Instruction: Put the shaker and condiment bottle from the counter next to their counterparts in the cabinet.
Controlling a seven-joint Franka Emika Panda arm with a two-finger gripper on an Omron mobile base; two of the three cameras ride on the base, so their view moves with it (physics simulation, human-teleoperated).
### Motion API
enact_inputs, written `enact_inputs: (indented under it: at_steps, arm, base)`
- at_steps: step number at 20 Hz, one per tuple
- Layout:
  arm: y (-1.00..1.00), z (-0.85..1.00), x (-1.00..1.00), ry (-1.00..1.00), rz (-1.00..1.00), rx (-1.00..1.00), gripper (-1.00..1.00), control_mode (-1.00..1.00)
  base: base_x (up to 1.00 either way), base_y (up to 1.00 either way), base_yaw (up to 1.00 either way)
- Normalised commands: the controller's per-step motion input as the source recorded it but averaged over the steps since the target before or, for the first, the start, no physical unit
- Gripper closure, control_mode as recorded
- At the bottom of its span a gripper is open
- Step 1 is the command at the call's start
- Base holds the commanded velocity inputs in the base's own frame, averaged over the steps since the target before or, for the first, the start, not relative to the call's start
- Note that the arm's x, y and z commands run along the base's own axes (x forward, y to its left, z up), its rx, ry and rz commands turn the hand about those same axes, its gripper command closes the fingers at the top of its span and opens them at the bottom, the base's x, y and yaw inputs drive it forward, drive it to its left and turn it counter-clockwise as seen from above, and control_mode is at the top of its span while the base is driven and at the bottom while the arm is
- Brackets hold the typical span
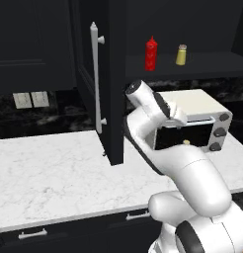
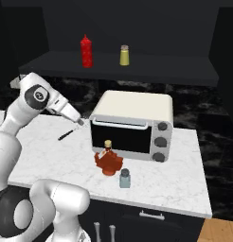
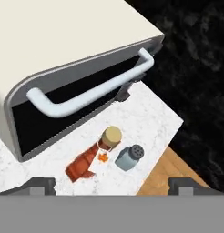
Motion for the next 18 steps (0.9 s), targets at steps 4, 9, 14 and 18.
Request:
enact_inputs:
  at_steps: [4, 9, 14, 18]
  arm:
    - [0.00, -0.20, -0.02, -0.17, -0.58, -0.32, -1.00, -1.00]
    - [0.00, -0.20, -0.04, -0.16, -0.54, -0.31, -1.00, -1.00]
    - [-0.03, -0.25, -0.11, -0.21, -0.49, -0.33, -1.00, -1.00]
    - [-0.09, -0.13, -0.17, -0.15, -0.17, -0.14, -1.00, -1.00]
  base:
    - [0.00, 0.00, 0.00]
    - [0.00, 0.00, 0.00]
    - [0.00, 0.00, 0.00]
    - [0.00, 0.00, 0.00]
